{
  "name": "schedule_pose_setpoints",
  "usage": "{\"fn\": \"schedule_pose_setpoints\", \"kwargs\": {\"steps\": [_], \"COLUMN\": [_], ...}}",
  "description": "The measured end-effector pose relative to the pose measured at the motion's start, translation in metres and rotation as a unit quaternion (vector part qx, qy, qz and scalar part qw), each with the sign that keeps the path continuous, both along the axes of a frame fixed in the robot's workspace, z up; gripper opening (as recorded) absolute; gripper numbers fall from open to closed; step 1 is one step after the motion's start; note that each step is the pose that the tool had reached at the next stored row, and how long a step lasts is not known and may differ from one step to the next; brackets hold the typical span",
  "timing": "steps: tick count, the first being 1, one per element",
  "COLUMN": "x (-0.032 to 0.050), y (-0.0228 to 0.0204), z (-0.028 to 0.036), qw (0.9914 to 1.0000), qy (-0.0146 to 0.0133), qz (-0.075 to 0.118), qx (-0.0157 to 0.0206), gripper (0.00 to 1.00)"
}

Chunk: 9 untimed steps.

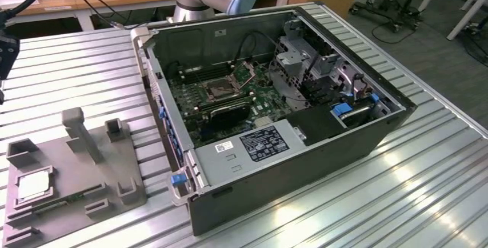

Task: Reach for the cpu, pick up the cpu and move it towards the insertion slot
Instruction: 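Reach for the cpu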

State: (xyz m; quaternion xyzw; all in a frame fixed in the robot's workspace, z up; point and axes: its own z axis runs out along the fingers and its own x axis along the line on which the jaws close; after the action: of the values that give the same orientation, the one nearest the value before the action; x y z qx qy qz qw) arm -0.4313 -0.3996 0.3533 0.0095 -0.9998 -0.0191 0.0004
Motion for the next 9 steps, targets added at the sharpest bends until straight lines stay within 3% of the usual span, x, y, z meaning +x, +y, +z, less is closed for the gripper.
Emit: {"fn": "schedule_pose_setpoints", "kwargs": {"steps": [9], "x": [-0.007], "y": [-0.0001], "z": [-0.0001], "qw": [1.0], "qy": [0.0], "qz": [0.0], "qx": [0.0], "gripper": [0.1]}}
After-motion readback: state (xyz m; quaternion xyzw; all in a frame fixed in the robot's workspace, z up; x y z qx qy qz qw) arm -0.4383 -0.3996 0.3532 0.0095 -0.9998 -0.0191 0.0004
